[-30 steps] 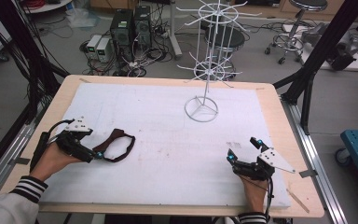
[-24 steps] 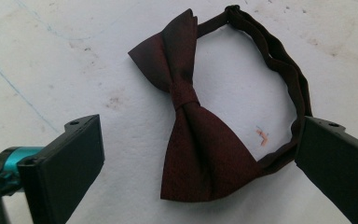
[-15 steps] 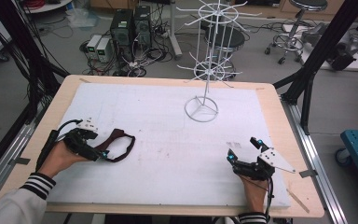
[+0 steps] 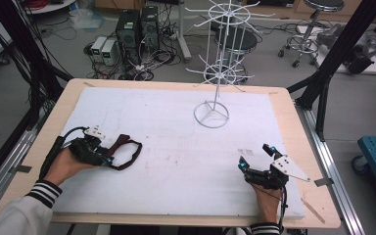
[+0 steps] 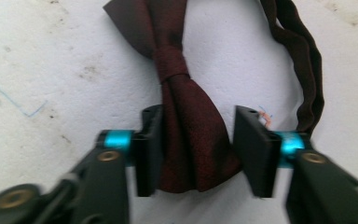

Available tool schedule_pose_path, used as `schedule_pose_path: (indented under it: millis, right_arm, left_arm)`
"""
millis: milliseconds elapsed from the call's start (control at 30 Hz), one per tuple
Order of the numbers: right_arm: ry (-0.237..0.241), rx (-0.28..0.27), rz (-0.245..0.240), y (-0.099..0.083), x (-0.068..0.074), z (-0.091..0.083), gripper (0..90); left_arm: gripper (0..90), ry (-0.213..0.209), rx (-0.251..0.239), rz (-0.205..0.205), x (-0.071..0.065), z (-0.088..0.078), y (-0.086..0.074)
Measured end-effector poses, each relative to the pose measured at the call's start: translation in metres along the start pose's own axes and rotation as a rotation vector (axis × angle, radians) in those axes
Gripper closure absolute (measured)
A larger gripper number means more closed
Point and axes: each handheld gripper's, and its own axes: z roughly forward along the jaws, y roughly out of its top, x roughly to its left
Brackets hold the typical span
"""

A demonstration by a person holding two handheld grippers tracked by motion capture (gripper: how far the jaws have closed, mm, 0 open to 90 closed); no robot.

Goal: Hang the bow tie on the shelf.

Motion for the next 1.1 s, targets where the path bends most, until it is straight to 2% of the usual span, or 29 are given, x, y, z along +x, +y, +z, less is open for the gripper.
schedule_pose_path:
  millis: [33,67,167,300,500,633,700,867,900,967,1100]
  right_arm:
    - [0.000,-0.001,-0.001,0.000,0.000,0.000,0.8]
    - [0.000,-0.001,0.000,0.000,0.000,0.000,0.8]
    - [0.000,-0.002,0.000,0.000,0.000,0.000,0.8]
    - [0.000,0.000,0.000,0.000,0.000,0.000,0.8]
    - [0.000,-0.001,-0.001,0.000,0.000,0.000,0.8]
    - [0.000,-0.003,-0.007,0.000,0.000,0.000,0.8]
    - [0.003,-0.002,-0.003,0.000,0.000,0.000,0.8]
    - [0.004,-0.003,-0.009,0.000,0.000,0.000,0.8]
    - [0.005,-0.003,-0.009,0.000,0.000,0.000,0.9]
    - [0.007,-0.005,0.003,0.000,-0.001,0.000,0.8]
    - [0.010,-0.004,0.016,0.001,-0.003,0.000,0.8]
  left_arm:
    - [66.9,-0.001,0.000,0.001,0.000,-0.001,0.000]
    - [71.1,-0.003,-0.004,-0.003,0.000,-0.001,0.000]
    - [76.7,0.007,-0.006,-0.004,-0.001,-0.002,0.001]
    - [77.6,0.017,-0.008,0.007,-0.001,-0.004,0.001]
    - [77.7,0.010,-0.021,0.016,-0.002,-0.004,0.001]
    - [77.7,0.013,-0.048,0.016,-0.001,-0.007,0.001]
    - [77.7,0.003,-0.085,0.013,-0.001,-0.011,0.001]
    - [77.7,-0.003,-0.127,0.006,0.000,-0.018,0.000]
    - [77.6,-0.014,-0.154,0.006,0.000,-0.021,0.000]
    - [77.6,-0.017,-0.167,0.005,0.000,-0.023,0.000]
    - [77.6,-0.029,-0.224,0.008,-0.001,-0.033,-0.002]
